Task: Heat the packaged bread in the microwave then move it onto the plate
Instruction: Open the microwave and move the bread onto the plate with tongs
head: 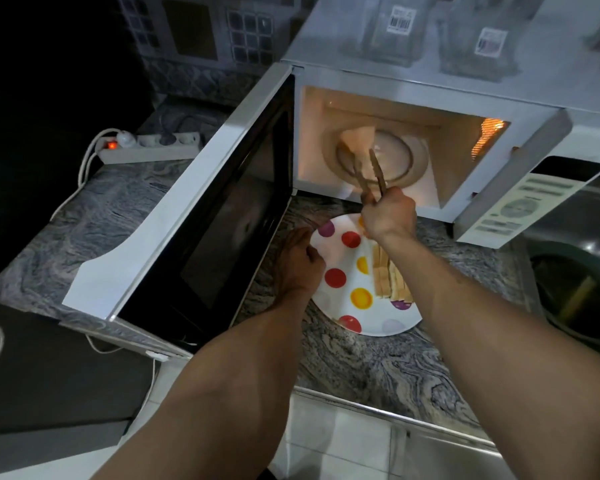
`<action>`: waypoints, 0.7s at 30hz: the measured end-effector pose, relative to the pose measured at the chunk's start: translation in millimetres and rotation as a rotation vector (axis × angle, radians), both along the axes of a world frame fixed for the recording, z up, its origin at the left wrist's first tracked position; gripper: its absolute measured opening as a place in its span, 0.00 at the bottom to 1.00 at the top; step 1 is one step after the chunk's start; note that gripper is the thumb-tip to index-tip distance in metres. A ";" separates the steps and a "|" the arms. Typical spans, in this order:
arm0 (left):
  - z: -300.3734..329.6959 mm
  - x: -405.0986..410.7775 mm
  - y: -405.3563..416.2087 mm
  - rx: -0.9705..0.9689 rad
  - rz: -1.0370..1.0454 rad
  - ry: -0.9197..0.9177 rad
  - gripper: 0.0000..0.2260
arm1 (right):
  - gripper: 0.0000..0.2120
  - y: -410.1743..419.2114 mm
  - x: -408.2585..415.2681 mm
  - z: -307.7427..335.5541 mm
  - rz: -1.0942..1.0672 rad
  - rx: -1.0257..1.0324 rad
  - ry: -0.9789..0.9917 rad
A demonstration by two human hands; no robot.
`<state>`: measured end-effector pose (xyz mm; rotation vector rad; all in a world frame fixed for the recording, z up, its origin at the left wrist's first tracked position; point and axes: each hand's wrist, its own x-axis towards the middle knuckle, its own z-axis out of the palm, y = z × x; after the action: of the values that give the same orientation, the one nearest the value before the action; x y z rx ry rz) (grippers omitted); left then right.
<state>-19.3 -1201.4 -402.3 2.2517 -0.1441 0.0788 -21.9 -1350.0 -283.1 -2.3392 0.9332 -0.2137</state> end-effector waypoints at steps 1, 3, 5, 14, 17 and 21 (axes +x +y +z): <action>-1.0 0.3 -0.4 -0.005 0.003 0.004 0.26 | 0.23 -1.7 -2.5 0.8 0.023 -0.043 0.008; -4.1 0.8 -1.4 -0.013 0.012 0.002 0.25 | 0.26 -6.3 -4.4 2.2 0.072 -0.102 0.011; -5.7 1.5 -2.2 -0.009 0.018 0.001 0.25 | 0.25 -10.3 -2.5 5.8 0.091 -0.093 -0.006; -3.7 1.4 -1.7 -0.003 0.001 -0.013 0.25 | 0.25 -3.3 29.4 5.7 0.008 0.068 0.024; -4.4 1.5 -1.9 -0.010 0.000 -0.020 0.24 | 0.24 -1.1 46.2 1.1 -0.023 0.079 0.026; -6.4 1.5 -2.1 -0.011 0.008 -0.021 0.23 | 0.24 4.5 55.8 0.1 -0.035 0.039 -0.031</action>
<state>-17.8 -1203.5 -408.7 2.2416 -0.1460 0.1072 33.9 -1345.5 -283.0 -2.2784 0.9559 -0.2429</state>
